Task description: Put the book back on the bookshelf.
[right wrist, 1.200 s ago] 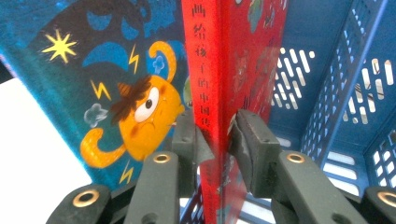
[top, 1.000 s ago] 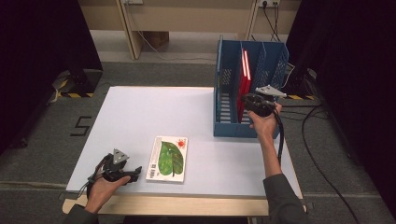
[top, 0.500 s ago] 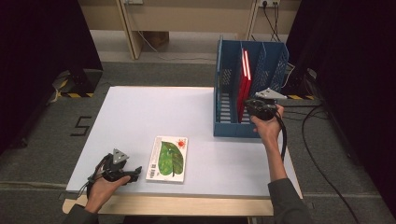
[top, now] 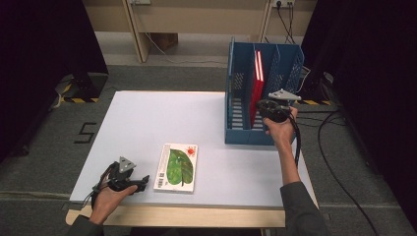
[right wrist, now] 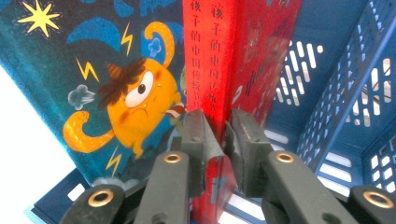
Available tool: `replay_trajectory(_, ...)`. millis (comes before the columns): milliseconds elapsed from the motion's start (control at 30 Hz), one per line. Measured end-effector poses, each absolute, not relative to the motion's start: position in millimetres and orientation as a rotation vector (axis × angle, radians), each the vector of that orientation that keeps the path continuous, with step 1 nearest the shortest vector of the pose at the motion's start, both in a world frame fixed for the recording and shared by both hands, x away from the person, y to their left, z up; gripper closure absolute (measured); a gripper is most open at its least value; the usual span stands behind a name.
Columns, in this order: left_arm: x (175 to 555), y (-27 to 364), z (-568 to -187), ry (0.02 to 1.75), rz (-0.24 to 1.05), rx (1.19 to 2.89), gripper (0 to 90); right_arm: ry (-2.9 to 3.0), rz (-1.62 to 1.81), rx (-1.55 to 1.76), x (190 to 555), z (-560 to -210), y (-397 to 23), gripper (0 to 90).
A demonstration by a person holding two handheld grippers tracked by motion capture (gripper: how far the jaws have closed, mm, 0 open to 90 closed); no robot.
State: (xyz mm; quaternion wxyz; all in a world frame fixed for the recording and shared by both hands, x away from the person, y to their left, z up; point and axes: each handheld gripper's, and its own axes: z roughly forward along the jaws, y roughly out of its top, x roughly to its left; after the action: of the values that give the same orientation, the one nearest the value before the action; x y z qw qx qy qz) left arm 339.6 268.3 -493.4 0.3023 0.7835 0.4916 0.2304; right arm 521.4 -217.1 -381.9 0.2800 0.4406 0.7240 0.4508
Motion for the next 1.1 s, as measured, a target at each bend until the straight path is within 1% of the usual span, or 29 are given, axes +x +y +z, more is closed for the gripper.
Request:
replay_trajectory(233, 339.7, 269.2, -492.9, 1.304, 0.605, 2.082, 18.6, 1.972, 1.157, 1.149, 517.7, -381.7, -216.3, 78.8)
replay_trajectory(333, 339.8, 268.8, -493.0, 1.303, 0.604, 2.083, 18.5, 1.972, 1.142, 1.137, 515.9, -382.2, -218.0, 82.0)
replay_trajectory(633, 339.7, 268.4, -493.2, 1.303, 0.608, 2.081, 18.6, 1.969, 1.153, 1.147, 519.2, -385.6, -215.9, 80.8)
replay_trajectory(733, 339.7, 268.5, -493.1, 1.303, 0.607, 2.081, 18.7, 1.964, 1.159, 1.162, 518.4, -386.2, -216.1, 79.5)
replay_trajectory(767, 339.7, 268.9, -493.0, 1.303, 0.606, 2.082, 18.7, 1.949, 1.164, 1.174, 516.8, -386.6, -217.0, 75.1)
replay_trajectory(867, 339.8, 269.2, -492.9, 1.305, 0.606, 2.081, 18.6, 1.931, 1.194, 1.175, 513.4, -386.2, -217.9, 72.9)
replay_trajectory(900, 339.7, 269.2, -492.8, 1.304, 0.606, 2.082, 18.7, 1.924, 1.201, 1.175, 508.6, -384.6, -219.4, 69.8)
replay_trajectory(1100, 339.2, 268.2, -492.7, 1.304, 0.611, 2.085, 18.9, 1.902, 1.249, 1.154, 489.2, -381.9, -220.2, 65.2)
